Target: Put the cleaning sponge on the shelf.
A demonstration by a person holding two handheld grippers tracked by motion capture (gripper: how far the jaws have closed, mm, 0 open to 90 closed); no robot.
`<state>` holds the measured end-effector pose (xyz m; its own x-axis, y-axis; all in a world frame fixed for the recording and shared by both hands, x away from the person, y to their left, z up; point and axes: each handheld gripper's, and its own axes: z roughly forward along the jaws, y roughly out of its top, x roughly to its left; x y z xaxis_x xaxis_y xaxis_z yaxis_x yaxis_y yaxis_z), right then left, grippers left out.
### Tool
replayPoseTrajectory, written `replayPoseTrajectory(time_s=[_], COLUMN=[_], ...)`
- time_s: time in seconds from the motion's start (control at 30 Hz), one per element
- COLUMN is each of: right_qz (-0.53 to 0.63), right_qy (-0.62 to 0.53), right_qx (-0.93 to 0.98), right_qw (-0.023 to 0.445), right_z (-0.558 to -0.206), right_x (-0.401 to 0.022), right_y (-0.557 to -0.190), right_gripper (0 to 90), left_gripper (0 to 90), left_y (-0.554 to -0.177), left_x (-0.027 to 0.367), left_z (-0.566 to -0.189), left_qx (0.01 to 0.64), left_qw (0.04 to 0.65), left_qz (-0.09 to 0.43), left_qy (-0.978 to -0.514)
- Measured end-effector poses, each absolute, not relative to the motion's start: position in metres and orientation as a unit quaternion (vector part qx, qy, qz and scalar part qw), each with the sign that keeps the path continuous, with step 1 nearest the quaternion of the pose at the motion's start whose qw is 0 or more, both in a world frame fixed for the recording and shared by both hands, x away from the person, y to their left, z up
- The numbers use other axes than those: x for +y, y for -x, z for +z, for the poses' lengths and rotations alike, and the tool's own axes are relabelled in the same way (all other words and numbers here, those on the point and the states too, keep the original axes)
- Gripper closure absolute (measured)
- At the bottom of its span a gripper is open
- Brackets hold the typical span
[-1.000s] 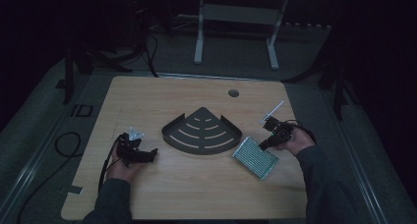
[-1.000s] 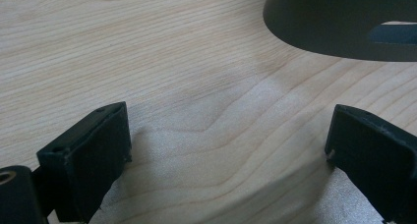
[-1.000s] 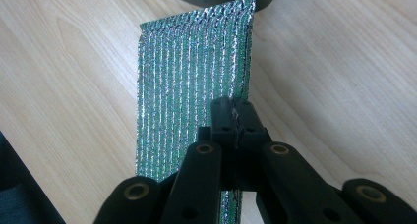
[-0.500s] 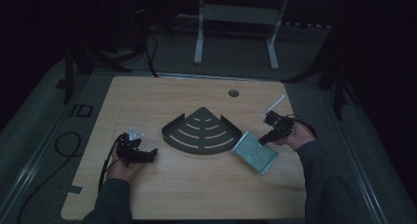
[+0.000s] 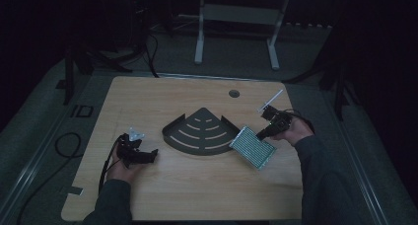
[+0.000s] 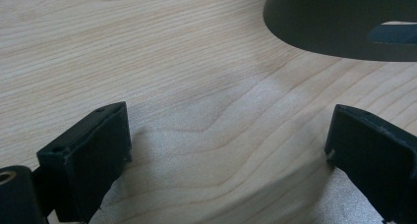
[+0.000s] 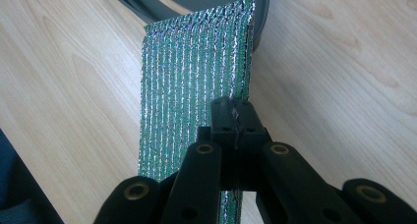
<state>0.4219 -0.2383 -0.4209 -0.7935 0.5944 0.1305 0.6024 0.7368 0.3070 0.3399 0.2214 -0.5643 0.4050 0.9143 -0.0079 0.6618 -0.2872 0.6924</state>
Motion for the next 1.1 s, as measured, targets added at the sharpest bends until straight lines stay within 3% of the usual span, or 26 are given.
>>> replayPoseTrajectory(time_s=[1.1], right_qz=[-0.192], right_qy=[0.327], right_qx=[-0.925], right_qw=[-0.006], right_z=[-0.400], right_x=[-0.207], right_y=[-0.448], right_gripper=[89.6], left_gripper=[3.7], left_y=[-0.340], left_x=[0.221], left_z=[-0.564], left_qx=[0.508], left_qw=[0.315], left_qz=[0.201], left_qy=[-0.776])
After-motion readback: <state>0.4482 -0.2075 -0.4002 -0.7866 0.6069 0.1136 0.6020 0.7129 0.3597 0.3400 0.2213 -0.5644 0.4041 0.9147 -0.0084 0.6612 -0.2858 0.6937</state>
